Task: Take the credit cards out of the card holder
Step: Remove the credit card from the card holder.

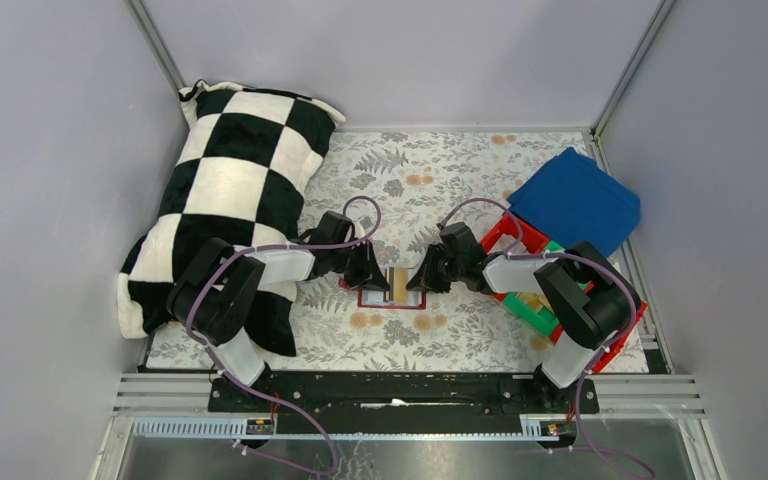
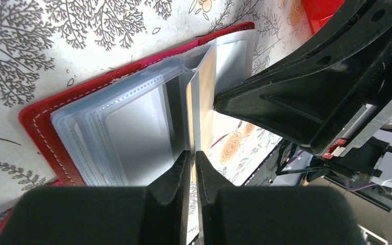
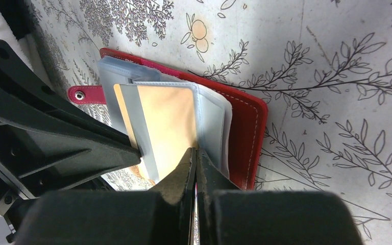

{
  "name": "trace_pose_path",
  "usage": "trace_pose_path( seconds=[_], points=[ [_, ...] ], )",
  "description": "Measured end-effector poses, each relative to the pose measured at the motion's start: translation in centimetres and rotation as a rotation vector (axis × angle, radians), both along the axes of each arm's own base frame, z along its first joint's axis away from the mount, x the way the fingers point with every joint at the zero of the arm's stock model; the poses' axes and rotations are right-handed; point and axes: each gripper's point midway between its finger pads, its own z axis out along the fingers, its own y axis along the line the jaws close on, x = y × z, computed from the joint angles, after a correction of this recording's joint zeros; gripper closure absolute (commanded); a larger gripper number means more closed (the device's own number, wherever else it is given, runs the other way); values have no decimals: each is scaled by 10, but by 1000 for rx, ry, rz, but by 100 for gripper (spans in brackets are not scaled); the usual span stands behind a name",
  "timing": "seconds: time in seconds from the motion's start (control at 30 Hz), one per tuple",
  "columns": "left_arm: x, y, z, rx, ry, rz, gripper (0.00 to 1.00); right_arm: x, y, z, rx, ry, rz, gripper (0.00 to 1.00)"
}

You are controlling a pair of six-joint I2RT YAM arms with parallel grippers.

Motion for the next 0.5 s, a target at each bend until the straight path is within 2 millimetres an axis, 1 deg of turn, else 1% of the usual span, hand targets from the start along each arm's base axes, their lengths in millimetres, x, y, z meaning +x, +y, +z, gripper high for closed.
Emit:
trace_pose_path(
  seconds=[0.03,0.13,0.5],
  points=[
    [0,0,0,1,-2,-1,87,0,0,0,0,0,0,100],
    [1,0,0,-1,-2,3,99,0,0,0,1,0,-1,100],
    [2,2,1,-6,1,17,100,0,0,0,3,-2,0,100]
  ],
)
